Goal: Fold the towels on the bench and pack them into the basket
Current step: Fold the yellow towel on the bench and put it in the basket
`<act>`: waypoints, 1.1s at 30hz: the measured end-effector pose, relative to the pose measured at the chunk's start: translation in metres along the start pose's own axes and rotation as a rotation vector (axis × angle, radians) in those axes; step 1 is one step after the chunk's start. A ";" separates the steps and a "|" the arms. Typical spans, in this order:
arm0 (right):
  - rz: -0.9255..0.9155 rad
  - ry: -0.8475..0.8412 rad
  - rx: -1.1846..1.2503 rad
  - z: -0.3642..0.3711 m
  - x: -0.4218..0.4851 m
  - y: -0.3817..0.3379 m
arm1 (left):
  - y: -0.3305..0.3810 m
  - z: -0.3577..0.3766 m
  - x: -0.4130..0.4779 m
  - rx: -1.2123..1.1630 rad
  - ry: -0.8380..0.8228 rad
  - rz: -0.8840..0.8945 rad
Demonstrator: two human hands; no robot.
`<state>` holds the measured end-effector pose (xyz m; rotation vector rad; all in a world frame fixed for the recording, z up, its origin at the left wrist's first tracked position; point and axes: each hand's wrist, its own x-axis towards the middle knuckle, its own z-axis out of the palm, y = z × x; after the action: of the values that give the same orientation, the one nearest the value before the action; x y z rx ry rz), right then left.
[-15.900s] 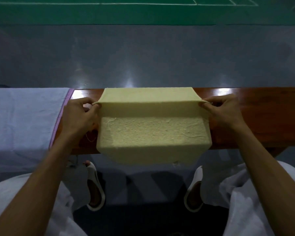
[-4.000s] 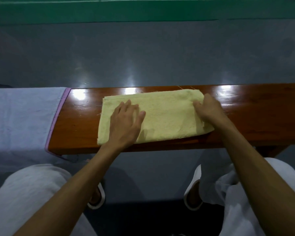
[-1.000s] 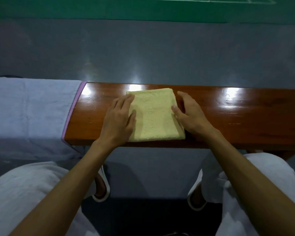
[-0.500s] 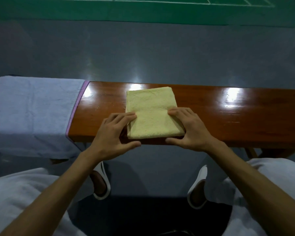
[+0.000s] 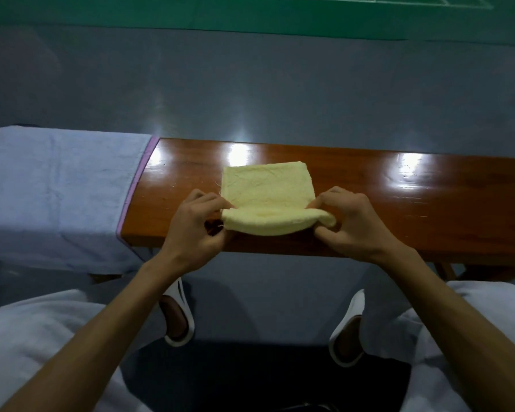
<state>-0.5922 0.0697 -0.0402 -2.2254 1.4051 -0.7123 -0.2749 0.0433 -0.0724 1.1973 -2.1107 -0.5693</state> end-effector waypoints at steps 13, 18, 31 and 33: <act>0.401 0.196 0.262 -0.004 0.054 0.006 | 0.010 0.010 0.043 -0.202 0.086 -0.454; 0.647 0.239 0.115 0.014 0.066 0.009 | 0.009 0.016 0.051 -0.115 0.196 -0.555; 0.296 0.649 -0.261 0.022 0.048 -0.019 | 0.054 0.041 0.027 0.496 0.150 -0.031; 0.116 0.596 -0.340 0.033 0.043 -0.034 | 0.059 0.049 0.022 0.543 0.004 0.012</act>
<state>-0.5325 0.0464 -0.0372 -2.2469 2.0499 -1.2440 -0.3530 0.0557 -0.0624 1.4620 -2.3446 0.0267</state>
